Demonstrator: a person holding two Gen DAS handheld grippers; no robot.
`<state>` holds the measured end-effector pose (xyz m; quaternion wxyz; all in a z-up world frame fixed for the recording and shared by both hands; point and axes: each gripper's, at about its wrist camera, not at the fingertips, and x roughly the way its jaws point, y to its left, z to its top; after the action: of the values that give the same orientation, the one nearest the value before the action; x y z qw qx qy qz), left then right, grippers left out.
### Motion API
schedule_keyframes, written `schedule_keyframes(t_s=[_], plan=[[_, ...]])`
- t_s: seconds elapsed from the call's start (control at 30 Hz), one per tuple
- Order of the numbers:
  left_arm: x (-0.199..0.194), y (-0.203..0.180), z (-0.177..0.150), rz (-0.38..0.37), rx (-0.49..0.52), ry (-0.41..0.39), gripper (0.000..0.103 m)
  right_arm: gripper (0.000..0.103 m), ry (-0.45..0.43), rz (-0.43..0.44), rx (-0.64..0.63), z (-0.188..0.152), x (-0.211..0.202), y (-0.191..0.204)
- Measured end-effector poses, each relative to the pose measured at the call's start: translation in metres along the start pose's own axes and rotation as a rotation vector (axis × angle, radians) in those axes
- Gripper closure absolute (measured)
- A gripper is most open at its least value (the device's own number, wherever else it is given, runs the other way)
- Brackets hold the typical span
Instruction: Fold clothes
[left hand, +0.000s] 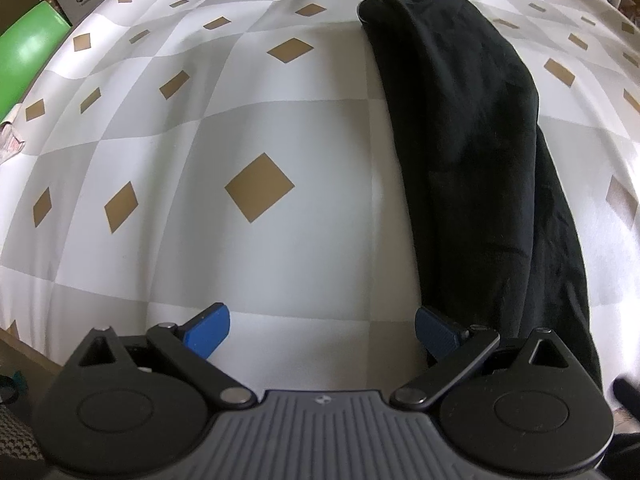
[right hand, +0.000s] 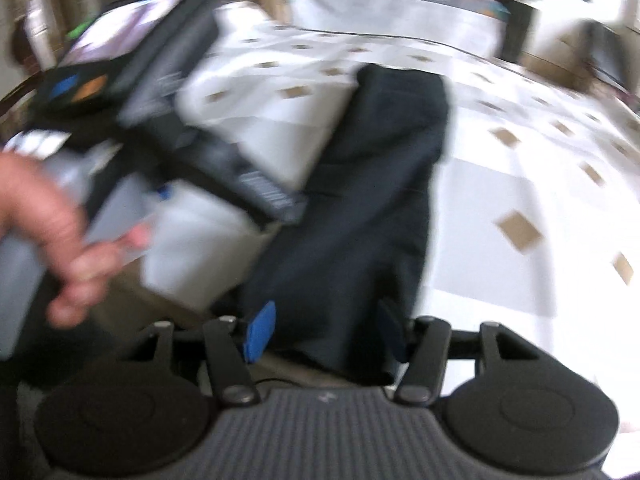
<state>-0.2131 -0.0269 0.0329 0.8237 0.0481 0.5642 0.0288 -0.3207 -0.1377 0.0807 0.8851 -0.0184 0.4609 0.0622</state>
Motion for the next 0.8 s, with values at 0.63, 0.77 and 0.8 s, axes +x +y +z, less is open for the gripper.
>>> schedule_keyframes(t_s=[0.63, 0.77, 0.8], plan=[[0.003, -0.007, -0.003, 0.002, 0.036, 0.006, 0.004, 0.096, 0.104, -0.026, 0.194, -0.02, 0.032, -0.035], [0.002, -0.009, -0.003, 0.004, 0.037, 0.009, 0.004, 0.098, 0.124, -0.004, 0.207, -0.023, 0.025, -0.032], [0.002, -0.01, -0.003, 0.004, 0.038, 0.01, 0.004, 0.098, 0.132, 0.014, 0.228, -0.024, 0.023, -0.032]])
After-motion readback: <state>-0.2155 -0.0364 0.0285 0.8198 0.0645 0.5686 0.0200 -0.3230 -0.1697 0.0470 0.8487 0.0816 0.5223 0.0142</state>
